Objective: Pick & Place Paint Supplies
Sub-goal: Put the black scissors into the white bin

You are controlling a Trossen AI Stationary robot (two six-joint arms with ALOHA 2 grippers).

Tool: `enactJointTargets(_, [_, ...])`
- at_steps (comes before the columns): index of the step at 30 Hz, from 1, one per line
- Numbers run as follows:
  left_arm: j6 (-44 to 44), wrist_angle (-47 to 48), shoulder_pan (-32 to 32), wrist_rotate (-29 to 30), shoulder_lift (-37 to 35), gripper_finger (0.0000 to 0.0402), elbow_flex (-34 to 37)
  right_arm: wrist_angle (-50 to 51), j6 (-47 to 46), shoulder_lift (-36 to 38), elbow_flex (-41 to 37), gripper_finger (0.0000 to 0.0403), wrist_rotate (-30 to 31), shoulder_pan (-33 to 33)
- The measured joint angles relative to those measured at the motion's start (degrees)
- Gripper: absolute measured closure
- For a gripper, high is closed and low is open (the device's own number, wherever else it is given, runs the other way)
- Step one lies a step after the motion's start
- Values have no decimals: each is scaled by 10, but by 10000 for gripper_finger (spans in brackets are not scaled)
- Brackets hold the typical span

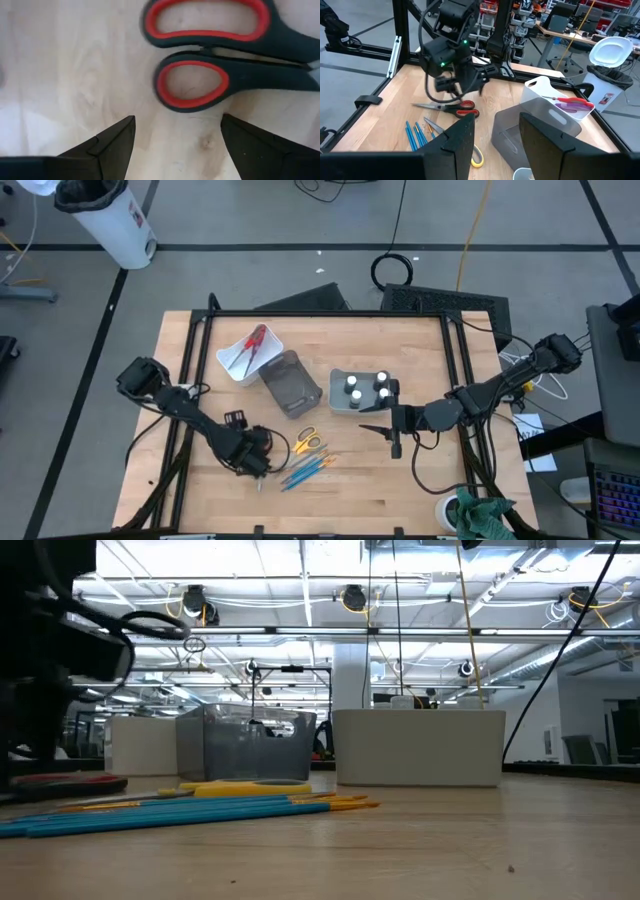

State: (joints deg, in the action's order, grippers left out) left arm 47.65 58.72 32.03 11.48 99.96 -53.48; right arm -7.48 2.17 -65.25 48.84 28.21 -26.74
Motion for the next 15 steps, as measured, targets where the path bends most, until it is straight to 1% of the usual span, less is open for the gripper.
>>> enactJointTargets(3, [9, -9, -4, 61, 0, 105, 5, 0, 0, 0, 0, 257, 0, 0])
enactJointTargets(5, [10, -18, -6, 82, -2, 105, 6, 0, 0, 0, 0, 257, 0, 0])
enactJointTargets(9, [22, -6, -16, 122, -3, 105, 7, 0, 0, 0, 0, 257, 0, 0])
enactJointTargets(12, [25, 23, -22, 135, -16, 105, 9, 0, 0, 0, 0, 257, 0, 0])
enactJointTargets(15, [25, 32, -26, 127, -51, 105, 9, 0, 0, 0, 0, 257, 0, 0])
